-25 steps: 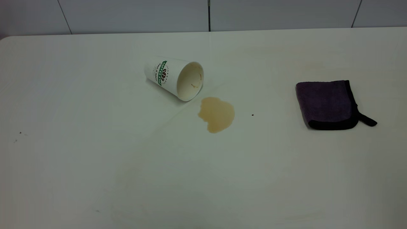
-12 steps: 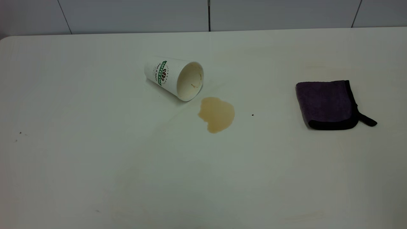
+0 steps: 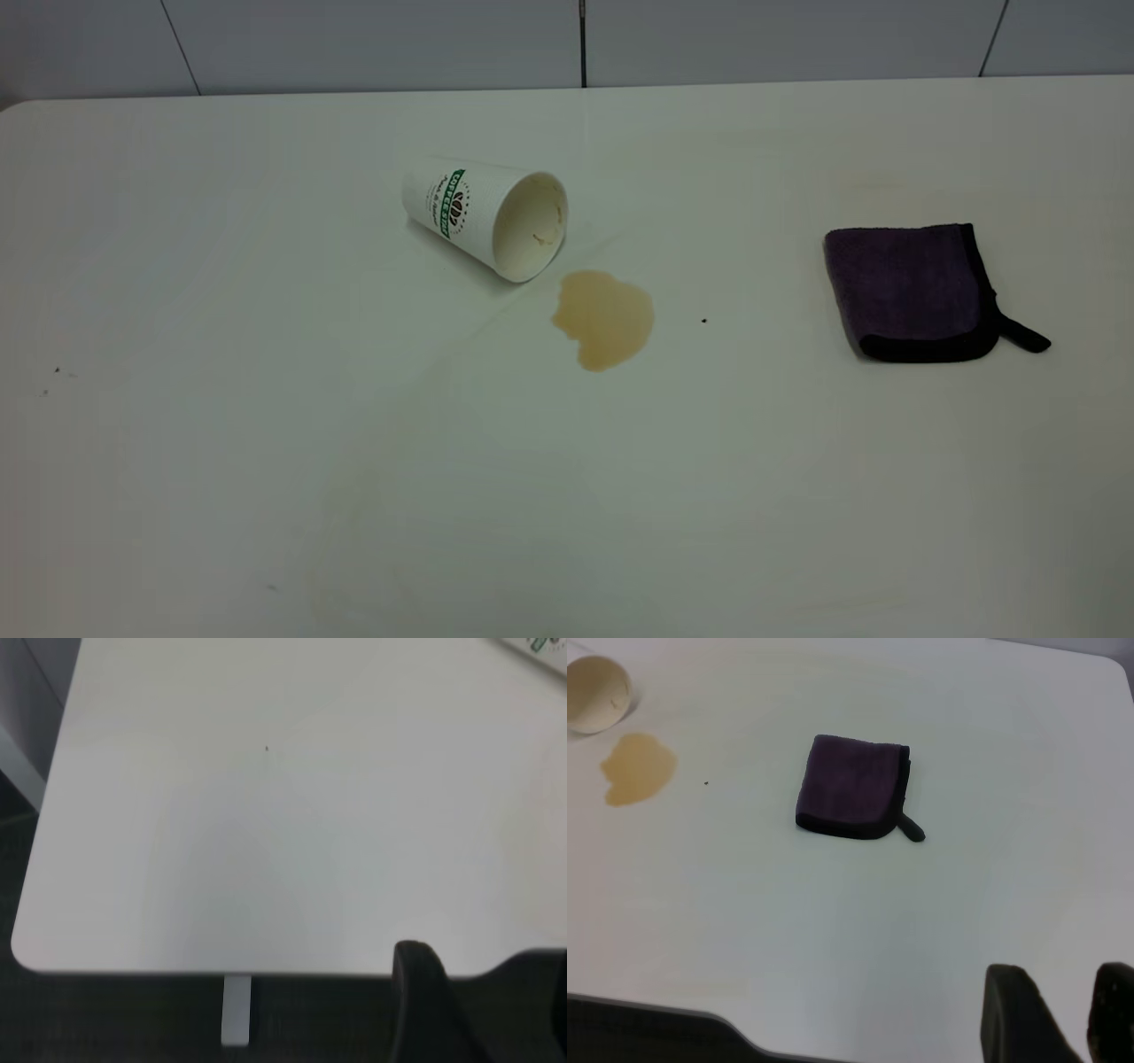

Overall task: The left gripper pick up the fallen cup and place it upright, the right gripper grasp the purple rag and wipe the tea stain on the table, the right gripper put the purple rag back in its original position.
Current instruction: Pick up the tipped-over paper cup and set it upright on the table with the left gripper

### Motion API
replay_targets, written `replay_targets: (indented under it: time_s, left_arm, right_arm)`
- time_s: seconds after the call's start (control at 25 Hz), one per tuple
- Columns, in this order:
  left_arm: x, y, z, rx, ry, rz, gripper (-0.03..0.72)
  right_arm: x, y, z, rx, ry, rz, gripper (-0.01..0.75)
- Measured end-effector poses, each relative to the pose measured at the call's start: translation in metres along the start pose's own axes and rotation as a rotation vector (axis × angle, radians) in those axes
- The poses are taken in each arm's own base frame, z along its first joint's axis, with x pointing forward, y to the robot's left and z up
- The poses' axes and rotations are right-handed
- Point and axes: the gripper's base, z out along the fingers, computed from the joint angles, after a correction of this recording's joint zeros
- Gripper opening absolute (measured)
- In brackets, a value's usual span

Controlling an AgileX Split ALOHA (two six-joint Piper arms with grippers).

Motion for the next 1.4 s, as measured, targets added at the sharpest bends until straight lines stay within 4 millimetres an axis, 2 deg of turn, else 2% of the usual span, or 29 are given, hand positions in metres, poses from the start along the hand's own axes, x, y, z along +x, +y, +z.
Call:
replay_targets:
  time_s: [0.16, 0.36, 0.44, 0.68, 0.88, 1.08, 1.4]
  left_arm:
    - [-0.017, -0.001, 0.017, -0.001, 0.147, 0.015, 0.438]
    - [-0.057, -0.006, 0.049, 0.025, 0.183, 0.051, 0.458]
    - [-0.072, -0.011, 0.067, 0.066, 0.197, 0.046, 0.458]
    - [-0.105, -0.022, 0.139, 0.139, 0.327, 0.038, 0.458]
    - [-0.137, -0.034, 0.188, 0.167, 0.363, 0.08, 0.458]
    - [-0.161, -0.076, 0.233, 0.242, 0.382, 0.191, 0.458]
    - [-0.175, -0.179, 0.301, 0.337, 0.428, 0.435, 0.458]
  right_arm:
    - [0.0, 0.0, 0.0, 0.0, 0.0, 0.0, 0.239]
    - [0.0, 0.0, 0.0, 0.0, 0.0, 0.0, 0.239]
    - [0.0, 0.0, 0.0, 0.0, 0.0, 0.0, 0.239]
    - [0.0, 0.0, 0.0, 0.0, 0.0, 0.0, 0.239]
    - [0.0, 0.0, 0.0, 0.0, 0.0, 0.0, 0.239]
    - [0.0, 0.0, 0.0, 0.0, 0.0, 0.0, 0.239]
    - [0.0, 0.0, 0.0, 0.0, 0.0, 0.0, 0.239]
